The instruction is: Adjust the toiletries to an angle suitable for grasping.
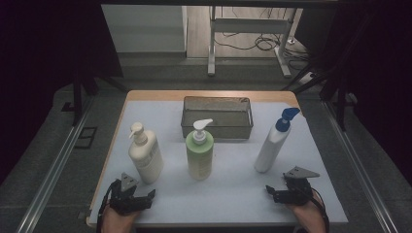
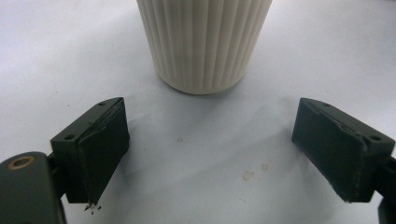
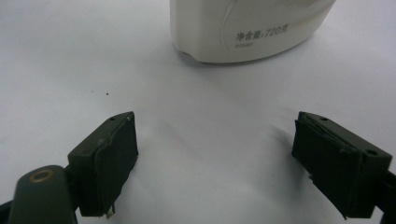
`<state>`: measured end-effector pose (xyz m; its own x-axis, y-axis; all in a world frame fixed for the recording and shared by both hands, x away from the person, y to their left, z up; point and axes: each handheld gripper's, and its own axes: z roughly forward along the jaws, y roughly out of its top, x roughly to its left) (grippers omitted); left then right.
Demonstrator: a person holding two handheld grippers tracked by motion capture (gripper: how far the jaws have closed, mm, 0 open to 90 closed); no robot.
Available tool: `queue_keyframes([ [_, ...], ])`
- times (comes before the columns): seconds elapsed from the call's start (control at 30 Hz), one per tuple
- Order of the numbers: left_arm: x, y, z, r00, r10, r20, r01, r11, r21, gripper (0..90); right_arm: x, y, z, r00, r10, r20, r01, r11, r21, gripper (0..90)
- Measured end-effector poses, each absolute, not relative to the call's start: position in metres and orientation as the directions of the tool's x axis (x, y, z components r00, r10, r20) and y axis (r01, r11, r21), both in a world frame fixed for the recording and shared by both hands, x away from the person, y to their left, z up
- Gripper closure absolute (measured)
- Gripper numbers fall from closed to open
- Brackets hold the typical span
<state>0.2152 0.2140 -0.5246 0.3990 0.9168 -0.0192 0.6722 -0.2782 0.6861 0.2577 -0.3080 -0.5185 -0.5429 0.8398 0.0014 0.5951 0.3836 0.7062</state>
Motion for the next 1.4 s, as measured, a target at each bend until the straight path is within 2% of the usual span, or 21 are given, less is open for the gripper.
queue_keyframes([
  [1.4,0.2166,0.2176,-0.5266,0.432,0.902,-0.025,0.649,-0.292,0.702,10.7,0.2603,-0.3091,-0.5158,-0.558,0.83,0.013,0.605,0.396,0.691,13.2],
])
